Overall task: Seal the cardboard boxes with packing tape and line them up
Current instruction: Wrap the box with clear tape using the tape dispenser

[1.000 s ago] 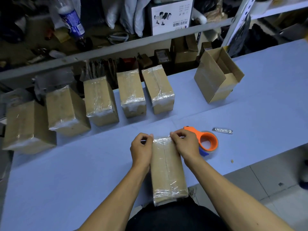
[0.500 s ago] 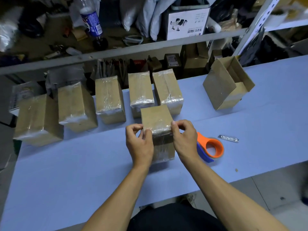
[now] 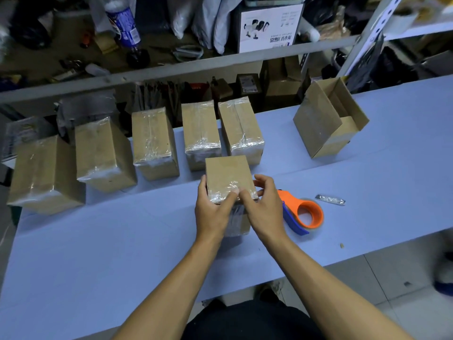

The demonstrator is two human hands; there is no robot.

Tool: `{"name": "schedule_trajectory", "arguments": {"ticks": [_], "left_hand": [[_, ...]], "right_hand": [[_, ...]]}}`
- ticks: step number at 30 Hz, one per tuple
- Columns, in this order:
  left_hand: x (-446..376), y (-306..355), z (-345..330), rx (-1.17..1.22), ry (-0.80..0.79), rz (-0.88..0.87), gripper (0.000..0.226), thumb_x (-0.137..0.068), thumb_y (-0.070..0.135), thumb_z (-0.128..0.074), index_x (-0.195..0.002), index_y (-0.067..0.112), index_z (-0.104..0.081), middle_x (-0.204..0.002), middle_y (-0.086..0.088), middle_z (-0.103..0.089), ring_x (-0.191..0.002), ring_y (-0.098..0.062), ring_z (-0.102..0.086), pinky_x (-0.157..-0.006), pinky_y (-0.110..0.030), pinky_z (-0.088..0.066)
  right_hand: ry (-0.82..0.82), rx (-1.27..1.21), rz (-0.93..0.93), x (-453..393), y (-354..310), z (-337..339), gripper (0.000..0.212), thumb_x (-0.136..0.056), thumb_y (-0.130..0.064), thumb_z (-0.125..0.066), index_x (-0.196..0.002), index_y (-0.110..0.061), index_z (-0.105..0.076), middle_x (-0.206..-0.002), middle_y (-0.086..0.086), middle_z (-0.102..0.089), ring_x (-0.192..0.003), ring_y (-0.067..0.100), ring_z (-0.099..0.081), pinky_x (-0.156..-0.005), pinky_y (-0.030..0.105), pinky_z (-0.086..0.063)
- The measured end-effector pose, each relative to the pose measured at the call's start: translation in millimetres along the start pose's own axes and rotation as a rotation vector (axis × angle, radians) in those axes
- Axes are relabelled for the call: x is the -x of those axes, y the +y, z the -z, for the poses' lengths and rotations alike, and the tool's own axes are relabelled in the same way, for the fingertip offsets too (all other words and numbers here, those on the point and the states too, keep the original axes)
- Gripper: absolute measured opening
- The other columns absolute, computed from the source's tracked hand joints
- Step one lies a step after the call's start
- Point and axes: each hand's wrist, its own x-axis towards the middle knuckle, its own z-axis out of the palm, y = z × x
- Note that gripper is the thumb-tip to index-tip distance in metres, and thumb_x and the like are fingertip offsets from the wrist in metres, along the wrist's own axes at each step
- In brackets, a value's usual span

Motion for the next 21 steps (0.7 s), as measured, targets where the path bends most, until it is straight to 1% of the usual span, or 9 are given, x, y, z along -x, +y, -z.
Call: {"name": "schedule_trajectory", "arguments": {"ticks": [2, 6, 8, 10, 12, 14, 17, 19, 21], "left_hand": [[-0.4, -0.6, 1.1, -0.014, 0.023, 0.013, 0.081, -0.068, 0.047, -0.073, -0.142, 0.031, -0.045, -0.125, 0.008, -0.064, -0.109, -0.010, -0.064, -0.093, -0.039, -0.055], [1.4, -3.9, 3.3, -0.078, 0.096, -0.001, 0.063, -0.085, 0.033, -0.066, -0.145, 0.028, -0.046, -0.120, 0.006, -0.067, -0.106, -0.014, -0.063, -0.093, -0.034, -0.053], [-0.2, -8.6, 4.7, -0.048, 0.088, 0.029, 0.059, -0.088, 0.032, -0.063, -0.144, 0.025, -0.048, -0.125, 0.005, -0.066, -0.109, -0.013, -0.063, -0.095, -0.035, -0.053], [-1.1, -14.6, 10.2, 0.099, 0.049, 0.075, 0.056, -0.088, 0.025, -0.063, -0.142, 0.022, -0.052, -0.130, 0.003, -0.065, -0.113, -0.015, -0.064, -0.099, -0.039, -0.053], [-0.2, -18.7, 15.8, 0.245, 0.001, 0.113, 0.051, -0.093, 0.010, -0.061, -0.143, 0.016, -0.051, -0.132, -0.001, -0.064, -0.116, -0.017, -0.064, -0.100, -0.039, -0.052], [2.2, -21.7, 19.2, 0.295, -0.034, 0.115, 0.050, -0.096, 0.006, -0.057, -0.145, 0.015, -0.049, -0.133, -0.001, -0.063, -0.117, -0.017, -0.063, -0.100, -0.035, -0.051], [3.2, -19.1, 18.8, 0.220, -0.083, 0.064, 0.048, -0.101, 0.016, -0.053, -0.147, 0.022, -0.044, -0.135, 0.004, -0.061, -0.119, -0.013, -0.061, -0.098, -0.028, -0.051], [2.7, -14.3, 17.4, 0.134, -0.126, 0.033, 0.052, -0.099, 0.023, -0.057, -0.148, 0.029, -0.042, -0.132, 0.008, -0.063, -0.116, -0.008, -0.062, -0.093, -0.024, -0.051], [3.5, -11.2, 15.8, 0.057, -0.134, -0.001, 0.057, -0.095, 0.023, -0.063, -0.146, 0.033, -0.041, -0.124, 0.010, -0.066, -0.110, -0.007, -0.064, -0.093, -0.028, -0.053]], "right_hand": [[-0.034, 0.061, -0.019, 0.1, 4.3, -4.3, 0.036, -0.083, -0.040, -0.067, -0.116, -0.032, -0.055, -0.115, -0.017, -0.060, -0.093, 0.000, -0.058, -0.082, 0.028, -0.051], [-0.091, 0.130, 0.105, -6.3, 2.2, 0.4, 0.030, -0.090, -0.026, -0.066, -0.119, -0.027, -0.068, -0.109, -0.004, -0.065, -0.091, -0.003, -0.056, -0.075, 0.007, -0.040], [-0.104, 0.055, 0.113, -6.2, 5.0, 8.9, 0.026, -0.092, -0.020, -0.065, -0.113, -0.036, -0.071, -0.099, -0.001, -0.067, -0.087, 0.002, -0.059, -0.076, 0.011, -0.043], [-0.147, -0.068, 0.052, -4.4, 9.2, 13.7, 0.033, -0.092, -0.017, -0.066, -0.109, -0.045, -0.069, -0.099, -0.003, -0.068, -0.083, 0.004, -0.061, -0.080, 0.020, -0.047], [-0.180, -0.163, -0.023, -1.6, 14.6, 14.0, 0.036, -0.092, -0.012, -0.066, -0.110, -0.042, -0.068, -0.101, -0.003, -0.069, -0.082, 0.004, -0.061, -0.081, 0.024, -0.047], [-0.185, -0.178, -0.032, 1.6, 18.3, 13.7, 0.036, -0.093, -0.010, -0.065, -0.114, -0.039, -0.067, -0.105, -0.004, -0.069, -0.085, 0.003, -0.061, -0.083, 0.024, -0.047], [-0.238, -0.119, 0.029, 5.4, 19.3, 14.3, 0.037, -0.095, -0.022, -0.064, -0.123, -0.046, -0.059, -0.118, -0.013, -0.064, -0.100, 0.000, -0.061, -0.092, 0.024, -0.049], [-0.294, -0.101, 0.021, 8.2, 16.8, 10.6, 0.045, -0.087, -0.038, -0.073, -0.125, -0.051, -0.051, -0.125, -0.018, -0.058, -0.112, -0.004, -0.056, -0.096, 0.023, -0.048], [-0.273, -0.051, 0.006, 9.3, 16.1, 4.4, 0.058, -0.077, -0.049, -0.078, -0.126, -0.044, -0.048, -0.128, -0.014, -0.057, -0.115, -0.004, -0.055, -0.096, 0.026, -0.049]]}}
